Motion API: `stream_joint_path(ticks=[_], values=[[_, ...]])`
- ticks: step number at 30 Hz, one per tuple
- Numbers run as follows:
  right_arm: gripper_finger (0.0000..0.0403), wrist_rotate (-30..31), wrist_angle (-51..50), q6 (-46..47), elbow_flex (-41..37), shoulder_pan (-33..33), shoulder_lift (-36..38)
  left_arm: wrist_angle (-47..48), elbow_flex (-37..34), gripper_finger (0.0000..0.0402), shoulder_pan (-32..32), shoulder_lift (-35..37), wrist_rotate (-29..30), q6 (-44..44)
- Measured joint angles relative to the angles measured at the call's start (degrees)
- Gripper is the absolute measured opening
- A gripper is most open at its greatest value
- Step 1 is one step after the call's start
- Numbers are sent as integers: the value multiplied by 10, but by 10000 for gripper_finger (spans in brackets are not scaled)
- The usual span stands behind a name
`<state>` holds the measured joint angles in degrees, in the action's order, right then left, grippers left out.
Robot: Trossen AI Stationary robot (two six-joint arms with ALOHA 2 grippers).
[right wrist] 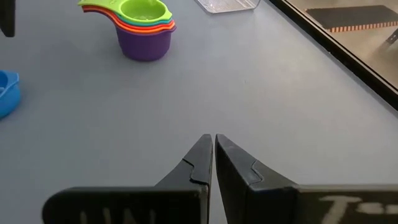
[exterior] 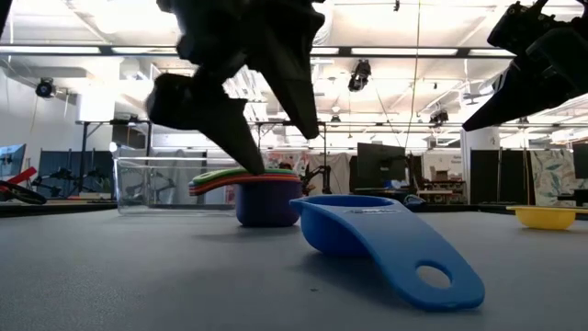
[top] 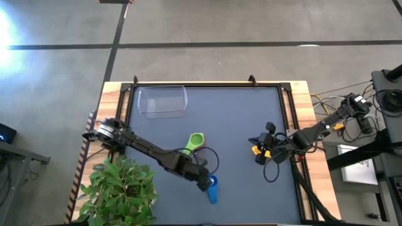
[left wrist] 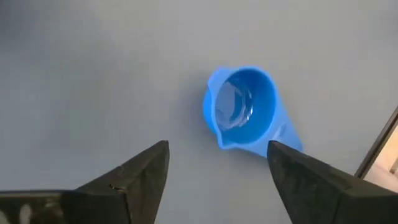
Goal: Nest measuring cups in basket
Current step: Stack the blue measuring cup on top of the green measuring cup
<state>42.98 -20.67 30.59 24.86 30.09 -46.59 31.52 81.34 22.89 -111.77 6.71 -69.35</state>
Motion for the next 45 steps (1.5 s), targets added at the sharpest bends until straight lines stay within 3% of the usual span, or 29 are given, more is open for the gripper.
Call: stream_joint_path(ticks=[15, 45], values=[[9, 0, 0, -2, 0, 0, 0, -47, -5, 258, 25, -49, 18, -97], [9, 0, 0, -2, 0, 0, 0, -48, -5, 235, 3, -53, 33, -40]])
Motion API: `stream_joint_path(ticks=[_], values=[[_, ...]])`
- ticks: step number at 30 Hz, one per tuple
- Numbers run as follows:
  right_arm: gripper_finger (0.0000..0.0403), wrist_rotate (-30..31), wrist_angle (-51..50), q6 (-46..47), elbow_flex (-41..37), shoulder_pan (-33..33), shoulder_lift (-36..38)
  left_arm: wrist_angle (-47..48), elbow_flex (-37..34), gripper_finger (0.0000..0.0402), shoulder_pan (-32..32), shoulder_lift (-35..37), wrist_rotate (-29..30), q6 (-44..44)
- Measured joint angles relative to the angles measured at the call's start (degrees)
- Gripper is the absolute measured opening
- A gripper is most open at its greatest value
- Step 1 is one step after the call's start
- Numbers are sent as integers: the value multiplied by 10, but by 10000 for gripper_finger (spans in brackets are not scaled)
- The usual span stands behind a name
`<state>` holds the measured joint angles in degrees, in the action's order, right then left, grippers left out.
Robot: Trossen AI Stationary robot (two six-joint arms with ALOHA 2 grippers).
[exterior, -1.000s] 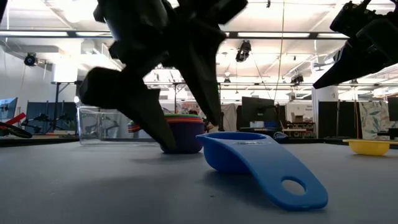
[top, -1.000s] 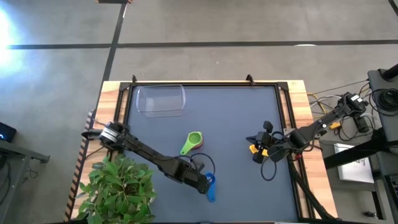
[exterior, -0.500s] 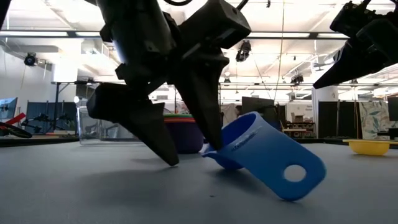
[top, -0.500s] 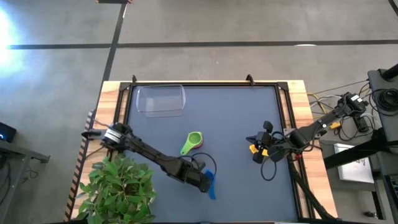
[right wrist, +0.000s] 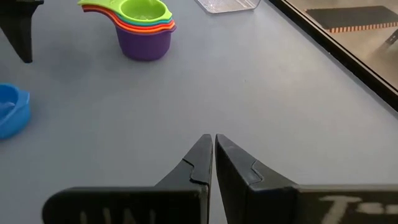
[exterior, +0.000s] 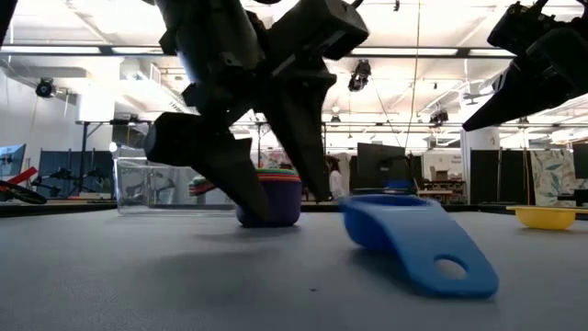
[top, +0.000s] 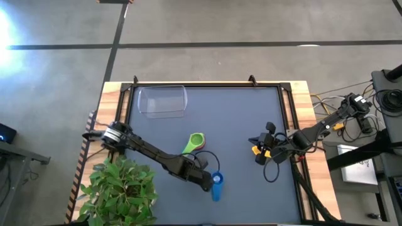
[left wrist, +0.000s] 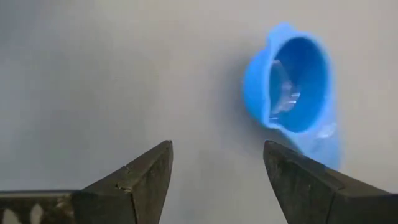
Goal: Nest measuring cups in basket
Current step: Stack the blue measuring cup on top of the green measuring cup
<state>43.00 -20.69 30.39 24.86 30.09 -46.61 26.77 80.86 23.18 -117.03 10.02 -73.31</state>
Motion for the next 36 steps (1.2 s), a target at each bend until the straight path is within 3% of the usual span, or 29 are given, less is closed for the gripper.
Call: stream_joint_path(ticks=[5, 13, 36], values=[[9, 0, 0, -1, 0, 0, 0, -69, 1, 235, 4, 0, 0, -10], [9, 0, 0, -1, 0, 0, 0, -68, 1, 235, 4, -3, 34, -39], [9, 0, 4, -2, 0, 0, 0, -87, 0, 232, -7, -23, 41, -11]])
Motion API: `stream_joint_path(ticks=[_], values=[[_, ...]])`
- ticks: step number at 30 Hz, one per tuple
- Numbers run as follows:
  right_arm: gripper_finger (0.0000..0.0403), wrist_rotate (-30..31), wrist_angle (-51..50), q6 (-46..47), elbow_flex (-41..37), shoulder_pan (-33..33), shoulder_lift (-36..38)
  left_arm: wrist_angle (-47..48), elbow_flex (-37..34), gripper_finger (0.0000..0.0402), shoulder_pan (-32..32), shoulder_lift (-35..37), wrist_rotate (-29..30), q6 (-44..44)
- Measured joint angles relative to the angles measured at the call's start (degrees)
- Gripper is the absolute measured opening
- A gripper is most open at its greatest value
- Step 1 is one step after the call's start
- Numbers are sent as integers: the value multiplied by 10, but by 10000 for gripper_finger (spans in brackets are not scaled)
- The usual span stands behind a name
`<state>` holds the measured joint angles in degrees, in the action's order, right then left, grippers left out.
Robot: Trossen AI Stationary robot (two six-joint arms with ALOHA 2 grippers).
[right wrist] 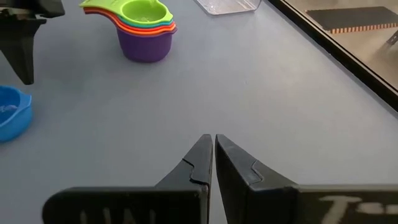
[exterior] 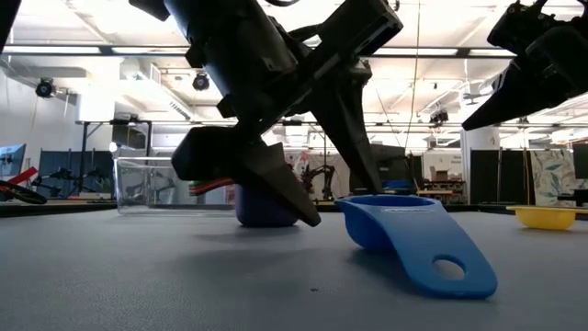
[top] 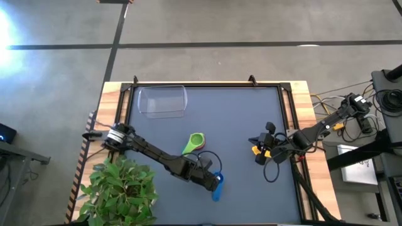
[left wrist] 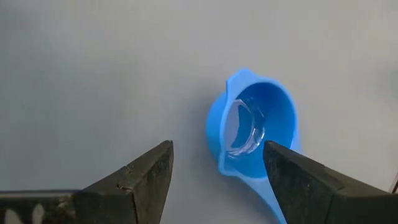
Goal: Nest measuring cups in basket
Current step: Stack the blue measuring cup on top of the green measuring cup
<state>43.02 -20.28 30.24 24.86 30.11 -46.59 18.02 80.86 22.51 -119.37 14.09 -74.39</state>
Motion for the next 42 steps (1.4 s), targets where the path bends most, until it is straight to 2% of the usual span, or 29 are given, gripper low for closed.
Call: stream_joint_path(ticks=[7, 20, 25, 30, 35, 42], values=[[9, 0, 0, 0, 0, 0, 0, 2, 0, 219, -3, 0, 0, 8], [9, 0, 0, 0, 0, 0, 0, 13, 0, 51, -10, 0, 0, 48], [9, 0, 0, 0, 0, 0, 0, 10, 3, 9, -12, 0, -1, 82], [9, 0, 0, -2, 0, 0, 0, 12, 35, 3, -16, 1, -24, 154], [9, 0, 0, -2, 0, 0, 0, 93, 84, 1, -21, 1, -31, 227], [9, 0, 0, -2, 0, 0, 0, 306, 172, 1, -37, 2, -16, 341]])
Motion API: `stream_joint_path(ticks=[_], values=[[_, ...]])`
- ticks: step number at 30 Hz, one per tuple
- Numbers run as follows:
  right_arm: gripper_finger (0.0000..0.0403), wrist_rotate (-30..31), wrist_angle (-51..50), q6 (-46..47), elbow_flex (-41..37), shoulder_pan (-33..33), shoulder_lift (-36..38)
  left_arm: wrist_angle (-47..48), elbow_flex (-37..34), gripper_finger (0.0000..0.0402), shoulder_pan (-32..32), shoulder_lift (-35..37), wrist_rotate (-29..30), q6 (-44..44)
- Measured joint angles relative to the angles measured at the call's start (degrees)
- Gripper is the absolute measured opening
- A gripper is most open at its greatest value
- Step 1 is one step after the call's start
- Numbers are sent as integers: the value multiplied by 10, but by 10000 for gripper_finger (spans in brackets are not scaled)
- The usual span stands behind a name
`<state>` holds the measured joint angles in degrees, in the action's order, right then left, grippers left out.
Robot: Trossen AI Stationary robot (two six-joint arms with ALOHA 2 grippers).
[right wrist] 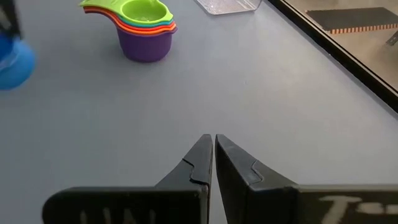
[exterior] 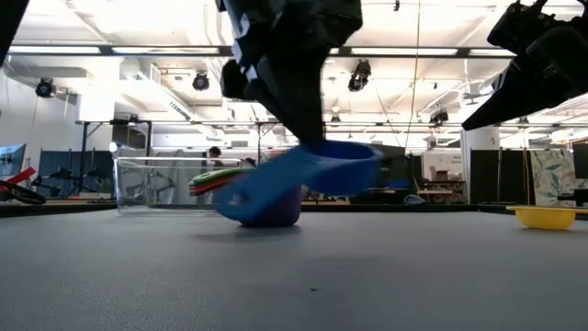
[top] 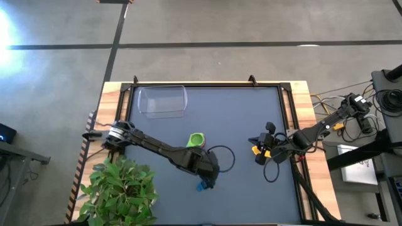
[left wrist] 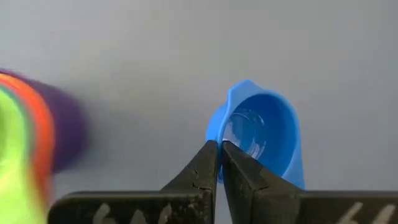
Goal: Nest measuring cups in basket
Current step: Stack the blue measuring cup on top of the green measuring cup
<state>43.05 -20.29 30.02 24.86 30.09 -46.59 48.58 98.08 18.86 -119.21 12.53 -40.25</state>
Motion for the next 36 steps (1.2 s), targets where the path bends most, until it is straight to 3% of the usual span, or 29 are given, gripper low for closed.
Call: stream_joint_path(ticks=[5, 21, 27, 33, 36], values=[[9, 0, 0, 0, 0, 0, 0, 65, 20, 0, -32, 9, -16, 65], [9, -1, -10, -6, 0, 0, 0, 81, 8, 0, -112, 127, -29, 194], [9, 0, -10, -6, 0, 0, 0, 33, -83, 0, -125, 163, -30, 203], [9, 0, -9, -5, 0, 0, 0, -109, -219, 0, -129, 258, -46, 197], [9, 0, -7, -5, 0, 0, 0, -124, -266, 0, -141, 304, -49, 198]])
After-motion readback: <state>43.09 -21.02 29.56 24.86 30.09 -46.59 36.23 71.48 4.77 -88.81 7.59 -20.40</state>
